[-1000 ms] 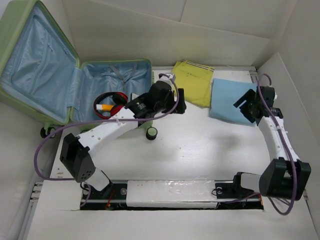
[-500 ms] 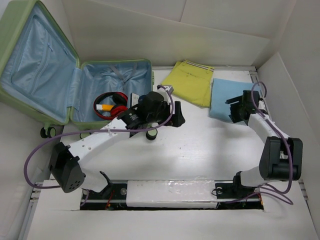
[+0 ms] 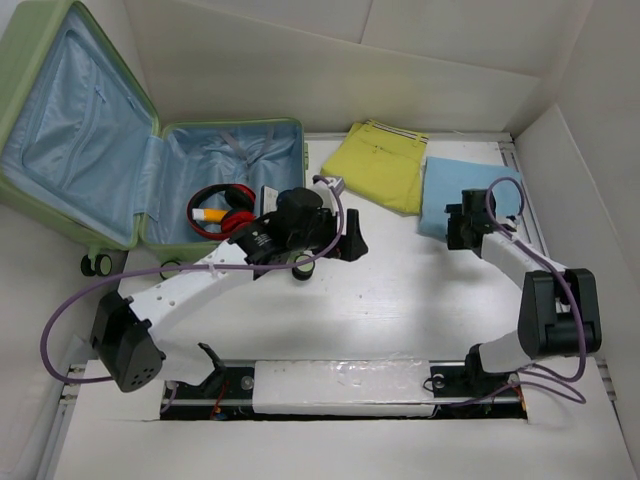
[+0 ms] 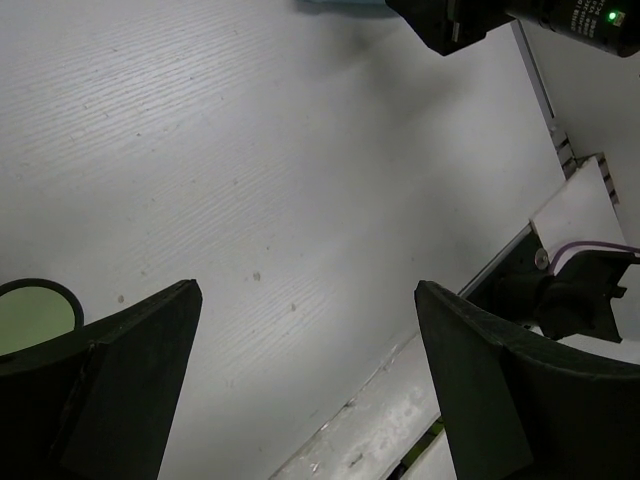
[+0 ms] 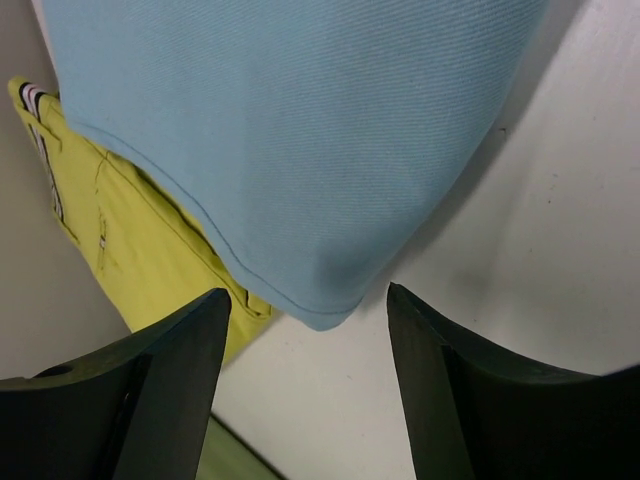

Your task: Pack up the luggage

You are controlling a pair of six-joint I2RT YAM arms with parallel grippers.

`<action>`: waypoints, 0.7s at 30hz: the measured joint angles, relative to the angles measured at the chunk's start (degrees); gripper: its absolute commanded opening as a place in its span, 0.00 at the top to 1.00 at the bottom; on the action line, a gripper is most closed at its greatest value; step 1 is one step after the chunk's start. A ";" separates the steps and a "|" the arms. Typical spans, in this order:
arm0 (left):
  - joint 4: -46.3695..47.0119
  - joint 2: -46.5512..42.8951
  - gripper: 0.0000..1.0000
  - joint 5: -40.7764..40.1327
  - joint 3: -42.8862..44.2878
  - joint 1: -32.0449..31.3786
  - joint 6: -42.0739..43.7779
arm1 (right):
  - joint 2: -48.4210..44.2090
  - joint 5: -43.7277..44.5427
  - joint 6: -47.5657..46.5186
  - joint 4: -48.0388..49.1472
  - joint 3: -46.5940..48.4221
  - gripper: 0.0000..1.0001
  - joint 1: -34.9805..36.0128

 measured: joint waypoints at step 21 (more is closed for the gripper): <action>0.68 3.85 0.15 1.95 0.13 0.00 0.00 | 11.78 0.63 -1.88 -4.28 6.88 0.98 0.37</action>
